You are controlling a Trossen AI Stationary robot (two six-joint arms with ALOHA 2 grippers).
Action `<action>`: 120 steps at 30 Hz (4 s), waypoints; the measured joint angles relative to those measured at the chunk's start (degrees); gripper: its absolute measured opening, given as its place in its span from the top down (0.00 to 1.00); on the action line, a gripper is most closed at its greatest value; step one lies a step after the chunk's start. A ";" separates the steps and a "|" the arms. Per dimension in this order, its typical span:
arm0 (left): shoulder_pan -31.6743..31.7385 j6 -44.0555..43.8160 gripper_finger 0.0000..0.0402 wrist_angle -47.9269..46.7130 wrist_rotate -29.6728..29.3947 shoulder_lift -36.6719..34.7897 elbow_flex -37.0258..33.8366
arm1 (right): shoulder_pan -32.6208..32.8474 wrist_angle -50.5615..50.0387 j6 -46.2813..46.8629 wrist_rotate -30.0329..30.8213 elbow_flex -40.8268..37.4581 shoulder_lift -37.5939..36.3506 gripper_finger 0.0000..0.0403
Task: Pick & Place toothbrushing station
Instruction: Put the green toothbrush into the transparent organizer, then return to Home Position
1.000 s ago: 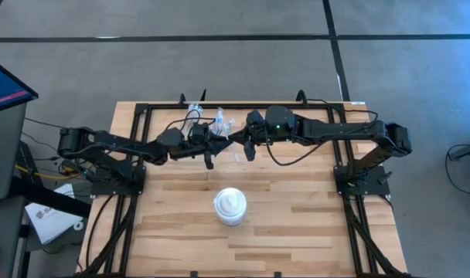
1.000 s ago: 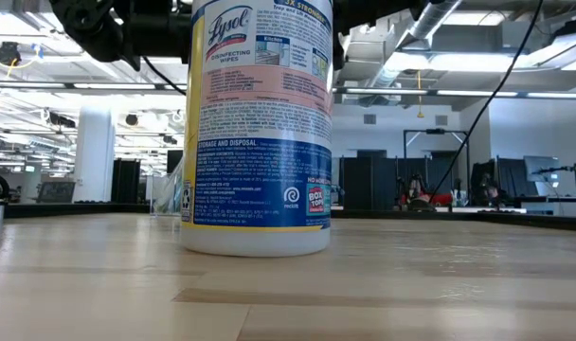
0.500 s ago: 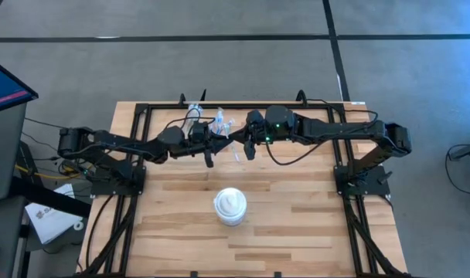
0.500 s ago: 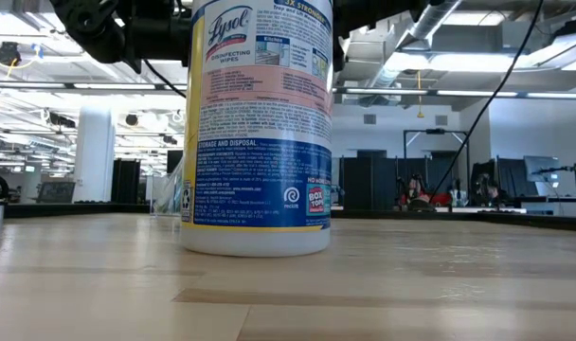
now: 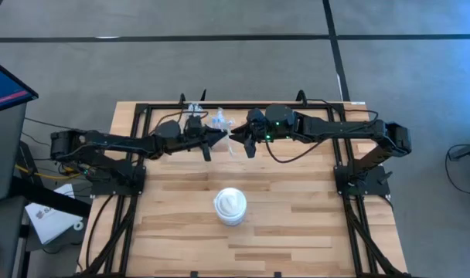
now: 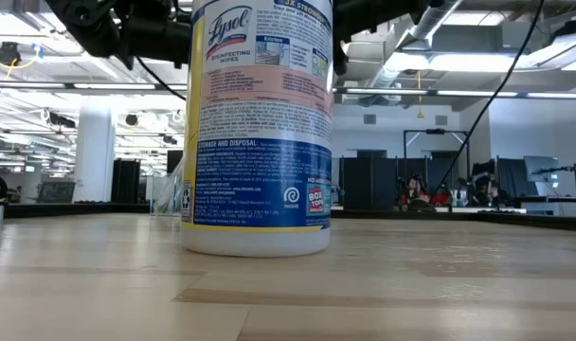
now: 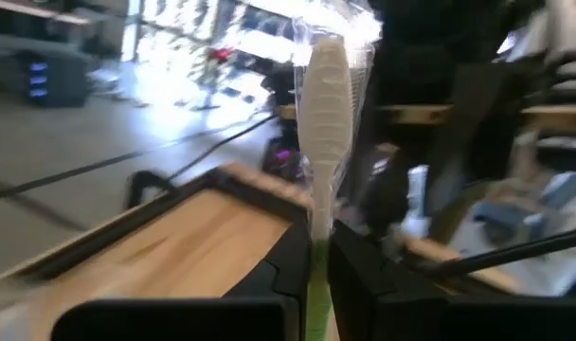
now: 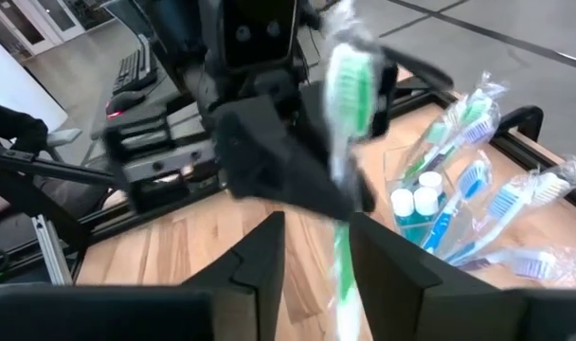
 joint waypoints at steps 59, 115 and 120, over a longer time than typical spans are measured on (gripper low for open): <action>1.35 5.61 0.95 -1.32 -28.94 5.74 -7.22 | 0.02 -0.02 0.00 -0.03 0.00 0.00 0.70; -0.54 2.54 0.68 -5.65 -22.24 0.49 -7.22 | 0.02 0.09 -6.16 0.45 0.00 -0.26 0.69; -2.39 2.58 0.69 -7.45 -19.65 -7.14 -7.22 | -1.39 -3.40 -7.06 0.56 0.07 -2.58 0.70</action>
